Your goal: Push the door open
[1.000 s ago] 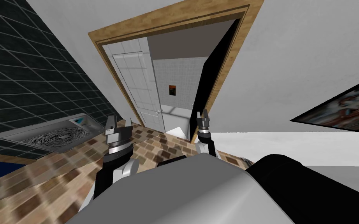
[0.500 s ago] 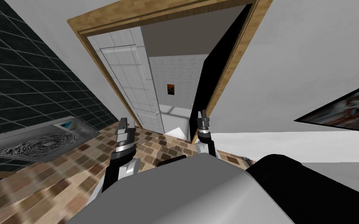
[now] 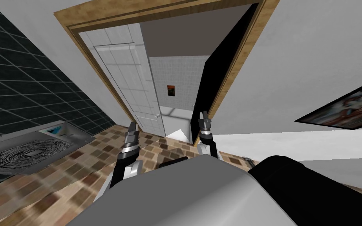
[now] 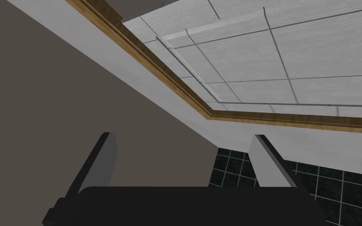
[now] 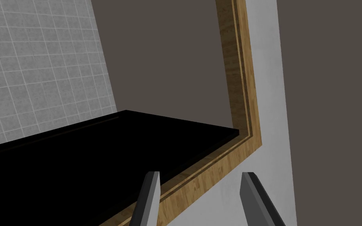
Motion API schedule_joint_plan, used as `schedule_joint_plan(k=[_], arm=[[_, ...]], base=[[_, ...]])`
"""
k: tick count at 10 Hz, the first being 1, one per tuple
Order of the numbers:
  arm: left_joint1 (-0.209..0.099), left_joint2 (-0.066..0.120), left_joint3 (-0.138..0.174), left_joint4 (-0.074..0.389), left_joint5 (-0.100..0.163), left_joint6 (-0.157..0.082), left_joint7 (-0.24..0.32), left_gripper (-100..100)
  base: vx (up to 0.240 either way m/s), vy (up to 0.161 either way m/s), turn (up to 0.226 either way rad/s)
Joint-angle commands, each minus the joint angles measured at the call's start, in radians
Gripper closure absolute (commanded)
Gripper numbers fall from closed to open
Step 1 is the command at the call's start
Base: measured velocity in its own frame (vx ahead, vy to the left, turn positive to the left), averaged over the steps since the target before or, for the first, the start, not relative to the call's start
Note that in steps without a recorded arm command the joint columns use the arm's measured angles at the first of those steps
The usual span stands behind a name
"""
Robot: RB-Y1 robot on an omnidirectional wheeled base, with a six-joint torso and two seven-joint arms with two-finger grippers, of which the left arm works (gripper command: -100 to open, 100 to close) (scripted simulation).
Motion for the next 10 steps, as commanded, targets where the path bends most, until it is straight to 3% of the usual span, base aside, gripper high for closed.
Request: schedule_joint_plan(k=[1, 10], arm=[[-0.007, 0.005, 0.004, 0.039, -0.015, -0.009, -0.038, -100], [-0.069, 0.027, 0.031, 0.303, -0.112, -0.066, -0.262, -100]], base=[[0.100, 0.060, -0.070], [0.089, 0.076, -0.082]])
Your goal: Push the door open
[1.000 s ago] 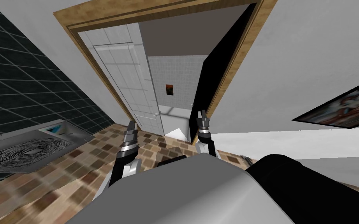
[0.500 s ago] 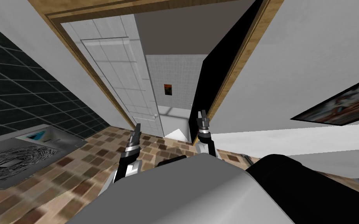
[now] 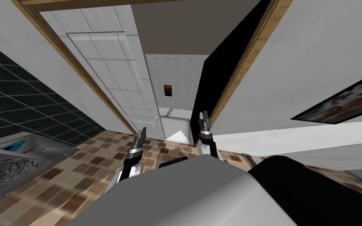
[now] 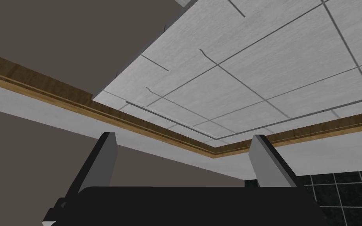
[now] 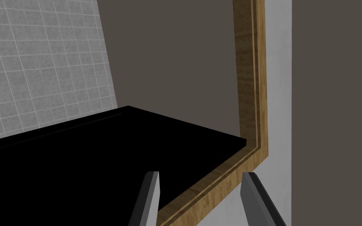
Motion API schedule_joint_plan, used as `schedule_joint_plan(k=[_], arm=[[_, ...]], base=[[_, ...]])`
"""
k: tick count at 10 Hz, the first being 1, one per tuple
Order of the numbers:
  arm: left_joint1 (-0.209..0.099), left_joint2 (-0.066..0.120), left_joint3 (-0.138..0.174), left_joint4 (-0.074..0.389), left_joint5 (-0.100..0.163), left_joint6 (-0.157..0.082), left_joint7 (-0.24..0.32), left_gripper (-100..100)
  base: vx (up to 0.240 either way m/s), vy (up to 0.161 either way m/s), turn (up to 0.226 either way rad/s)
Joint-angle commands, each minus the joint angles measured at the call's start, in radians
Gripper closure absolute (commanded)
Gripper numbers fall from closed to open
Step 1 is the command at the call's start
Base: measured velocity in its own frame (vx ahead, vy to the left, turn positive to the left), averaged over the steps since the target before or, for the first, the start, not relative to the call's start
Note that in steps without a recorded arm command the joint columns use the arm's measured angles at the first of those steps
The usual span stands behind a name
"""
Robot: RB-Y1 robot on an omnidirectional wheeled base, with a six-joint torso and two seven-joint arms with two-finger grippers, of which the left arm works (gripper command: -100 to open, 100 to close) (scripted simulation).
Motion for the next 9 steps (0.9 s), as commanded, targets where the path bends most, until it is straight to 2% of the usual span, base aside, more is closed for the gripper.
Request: schedule_joint_plan(k=[1, 4, 9], arm=[[-0.008, 0.002, 0.003, 0.032, -0.007, -0.009, -0.019, -100], [-0.030, 0.008, 0.013, 0.127, -0.041, -0.030, -0.098, -100], [-0.066, 0.016, 0.029, 0.286, -0.097, -0.063, -0.229, -100]], base=[[0.065, 0.052, -0.032], [0.068, 0.057, -0.080], [0.088, 0.089, -0.086]])
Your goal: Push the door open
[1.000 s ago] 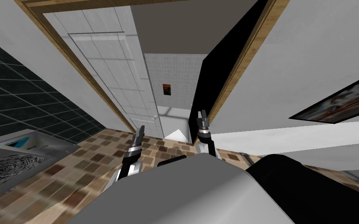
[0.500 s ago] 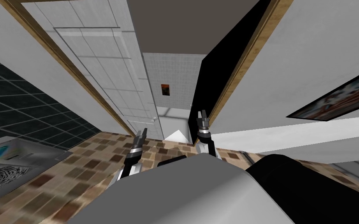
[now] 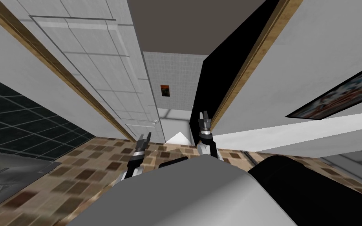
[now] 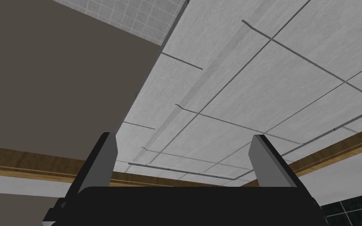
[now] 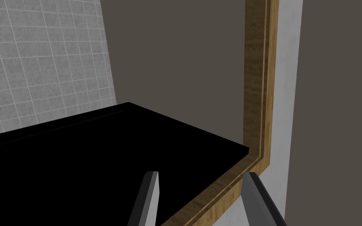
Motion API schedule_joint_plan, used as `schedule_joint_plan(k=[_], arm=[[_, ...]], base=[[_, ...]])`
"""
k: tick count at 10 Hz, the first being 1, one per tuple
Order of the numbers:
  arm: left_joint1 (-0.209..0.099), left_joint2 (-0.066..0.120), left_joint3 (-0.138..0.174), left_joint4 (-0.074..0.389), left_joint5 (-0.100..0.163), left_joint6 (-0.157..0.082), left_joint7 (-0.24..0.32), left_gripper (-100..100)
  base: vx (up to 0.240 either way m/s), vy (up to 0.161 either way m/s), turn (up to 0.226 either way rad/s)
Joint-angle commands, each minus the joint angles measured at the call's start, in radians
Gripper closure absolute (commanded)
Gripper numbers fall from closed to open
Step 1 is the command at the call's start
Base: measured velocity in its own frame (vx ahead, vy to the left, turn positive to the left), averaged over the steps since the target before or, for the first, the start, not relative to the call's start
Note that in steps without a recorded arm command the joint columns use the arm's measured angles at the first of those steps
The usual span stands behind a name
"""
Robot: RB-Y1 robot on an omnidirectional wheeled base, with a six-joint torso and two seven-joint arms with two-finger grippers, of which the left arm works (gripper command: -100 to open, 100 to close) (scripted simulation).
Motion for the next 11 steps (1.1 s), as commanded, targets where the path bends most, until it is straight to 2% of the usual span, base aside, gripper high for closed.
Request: schedule_joint_plan(k=[1, 6, 11], arm=[[-0.011, 0.002, 0.005, 0.050, -0.019, -0.008, -0.044, -100], [-0.044, 0.007, 0.019, 0.194, -0.070, -0.039, -0.163, -100], [-0.072, 0.012, 0.032, 0.317, -0.113, -0.065, -0.264, -100]], base=[[0.080, 0.085, -0.081], [0.073, 0.083, -0.078], [0.075, 0.084, -0.068]])
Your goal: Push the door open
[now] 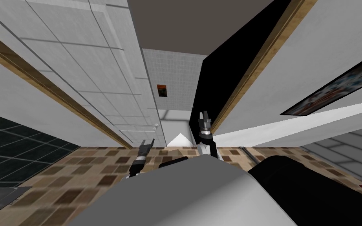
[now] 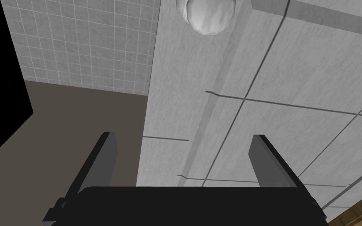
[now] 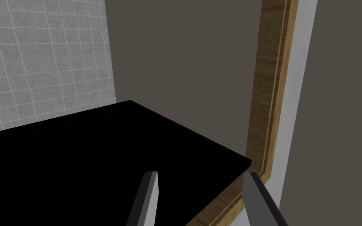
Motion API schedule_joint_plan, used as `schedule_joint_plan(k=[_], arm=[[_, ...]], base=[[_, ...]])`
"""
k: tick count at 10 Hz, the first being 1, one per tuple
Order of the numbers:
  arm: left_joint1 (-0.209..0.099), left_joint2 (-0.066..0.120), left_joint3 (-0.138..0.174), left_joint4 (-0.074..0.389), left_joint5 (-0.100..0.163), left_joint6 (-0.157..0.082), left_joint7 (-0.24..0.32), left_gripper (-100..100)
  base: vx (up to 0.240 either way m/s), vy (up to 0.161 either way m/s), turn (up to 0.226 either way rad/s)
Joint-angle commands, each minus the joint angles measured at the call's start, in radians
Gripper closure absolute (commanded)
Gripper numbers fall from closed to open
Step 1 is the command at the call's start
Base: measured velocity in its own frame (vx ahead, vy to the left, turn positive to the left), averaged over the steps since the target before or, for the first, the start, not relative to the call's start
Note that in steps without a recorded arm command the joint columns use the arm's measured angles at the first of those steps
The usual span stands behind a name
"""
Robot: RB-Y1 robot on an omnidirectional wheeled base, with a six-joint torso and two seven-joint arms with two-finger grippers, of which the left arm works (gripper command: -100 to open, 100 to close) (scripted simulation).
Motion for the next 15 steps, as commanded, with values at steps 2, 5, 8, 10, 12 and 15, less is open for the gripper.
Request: schedule_joint_plan(k=[2, 5, 8, 10, 12, 15], arm=[[-0.016, 0.002, 0.006, 0.059, -0.020, -0.011, -0.048, -100], [-0.031, 0.004, 0.013, 0.124, -0.043, -0.025, -0.101, -100], [-0.035, 0.006, 0.016, 0.153, -0.053, -0.032, -0.123, -100], [-0.039, 0.000, 0.020, 0.162, -0.052, -0.036, -0.133, -100], [-0.043, -0.008, 0.024, 0.171, -0.050, -0.038, -0.142, -100], [-0.048, -0.019, 0.029, 0.184, -0.048, -0.041, -0.154, -100]], base=[[0.068, 0.064, -0.061], [0.063, 0.071, -0.064], [0.045, 0.059, -0.035], [0.142, -0.014, -0.024], [0.216, -0.026, -0.023], [0.213, -0.012, -0.028]])
